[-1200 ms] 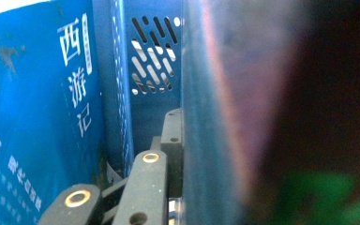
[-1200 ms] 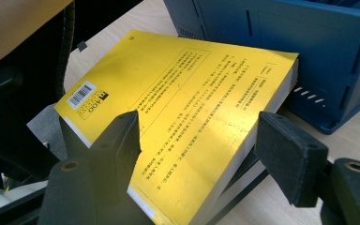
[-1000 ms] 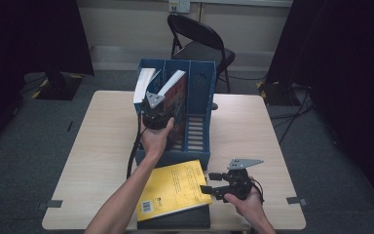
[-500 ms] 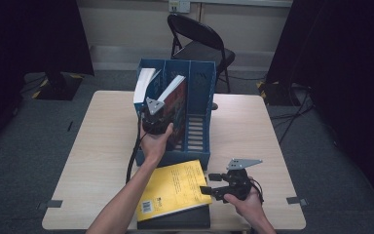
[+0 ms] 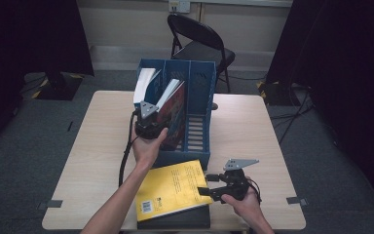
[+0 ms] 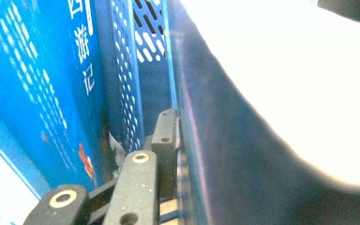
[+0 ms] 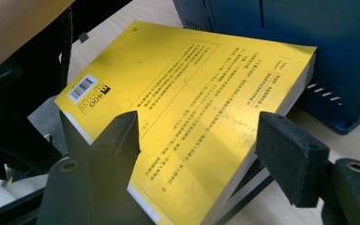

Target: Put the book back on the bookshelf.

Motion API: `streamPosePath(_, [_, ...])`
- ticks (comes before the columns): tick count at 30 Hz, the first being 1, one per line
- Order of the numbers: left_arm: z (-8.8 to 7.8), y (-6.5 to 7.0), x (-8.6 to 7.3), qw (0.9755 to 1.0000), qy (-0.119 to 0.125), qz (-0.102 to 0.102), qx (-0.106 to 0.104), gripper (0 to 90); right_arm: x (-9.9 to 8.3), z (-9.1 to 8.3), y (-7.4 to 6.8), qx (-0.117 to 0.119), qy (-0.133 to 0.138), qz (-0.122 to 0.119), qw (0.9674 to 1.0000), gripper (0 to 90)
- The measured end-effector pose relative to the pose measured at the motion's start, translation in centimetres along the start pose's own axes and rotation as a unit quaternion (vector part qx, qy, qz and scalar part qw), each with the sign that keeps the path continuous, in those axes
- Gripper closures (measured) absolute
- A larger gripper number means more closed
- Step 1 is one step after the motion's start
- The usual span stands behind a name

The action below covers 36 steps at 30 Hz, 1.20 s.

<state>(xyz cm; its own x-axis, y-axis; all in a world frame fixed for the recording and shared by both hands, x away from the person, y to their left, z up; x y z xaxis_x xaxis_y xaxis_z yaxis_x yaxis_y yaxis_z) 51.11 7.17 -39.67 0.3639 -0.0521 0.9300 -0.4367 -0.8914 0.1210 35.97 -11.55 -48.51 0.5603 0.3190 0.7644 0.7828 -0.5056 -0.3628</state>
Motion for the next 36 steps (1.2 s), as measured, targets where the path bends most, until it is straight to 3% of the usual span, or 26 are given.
streamPosePath(6, [-0.2, 0.0, 0.2, 0.9997, -0.007, -0.016, -0.017, 65.2, -0.1, -0.1, 0.1, -0.001, -0.001, 0.001, 1.0, 30.3])
streamPosePath(10, [-0.3, 0.0, 0.3, 0.9995, -0.01, -0.015, -0.025, 62.2, -0.1, -0.2, 0.2, -0.001, 0.001, 0.001, 1.0, 30.3])
streamPosePath(13, [-0.6, -0.1, 0.6, 0.9986, -0.027, -0.018, -0.042, 59.3, -0.1, -0.2, 0.2, -0.002, 0.0, 0.001, 1.0, 30.3])
streamPosePath(16, [-1.1, -0.1, 1.0, 0.9989, -0.019, -0.008, -0.042, 59.1, -0.1, -0.1, 0.2, -0.002, -0.001, 0.001, 1.0, 30.2])
streamPosePath(20, [-1.4, -0.4, 1.4, 0.9985, -0.035, 0.003, -0.041, 58.1, -0.2, -0.1, 0.2, -0.003, -0.004, 0.001, 1.0, 30.2])
streamPosePath(22, [-1.6, -0.5, 1.7, 0.9981, -0.039, -0.009, -0.047, 57.0, -0.2, 0.0, 0.2, -0.003, -0.005, 0.0, 1.0, 30.2])
streamPosePath(25, [-1.9, -0.6, 2.2, 0.9981, -0.038, 0.0, -0.048, 56.4, -0.2, 0.0, 0.2, -0.004, -0.005, 0.001, 1.0, 30.2])
streamPosePath(27, [-2.0, -0.7, 2.6, 0.9965, -0.058, -0.01, -0.06, 54.8, -0.3, 0.1, 0.3, -0.004, -0.008, 0.0, 1.0, 30.1])
streamPosePath(31, [-2.2, -0.6, 3.0, 0.995, -0.072, -0.008, -0.069, 54.1, -0.3, 0.2, 0.2, -0.004, -0.012, -0.002, 0.9999, 29.9])
streamPosePath(34, [-2.3, -0.4, 3.4, 0.9902, -0.106, -0.016, -0.09, 55.6, -0.4, 0.3, 0.2, -0.003, -0.015, -0.002, 0.9999, 29.9])
streamPosePath(36, [-2.3, -0.4, 3.7, 0.9894, -0.115, -0.015, -0.088, 55.6, -0.4, 0.2, 0.2, -0.003, -0.015, -0.002, 0.9999, 29.9])
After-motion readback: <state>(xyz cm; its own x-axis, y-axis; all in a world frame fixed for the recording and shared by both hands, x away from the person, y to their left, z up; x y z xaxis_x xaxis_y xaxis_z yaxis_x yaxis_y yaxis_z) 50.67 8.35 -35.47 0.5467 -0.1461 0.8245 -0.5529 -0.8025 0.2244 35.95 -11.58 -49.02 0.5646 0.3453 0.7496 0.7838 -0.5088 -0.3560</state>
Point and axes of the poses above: each handheld gripper's, and its own axes: z roughly forward along the jaws, x roughly out of its top, y roughly to its right, the point moved 8 cm from there along z, roughly forward along the jaws
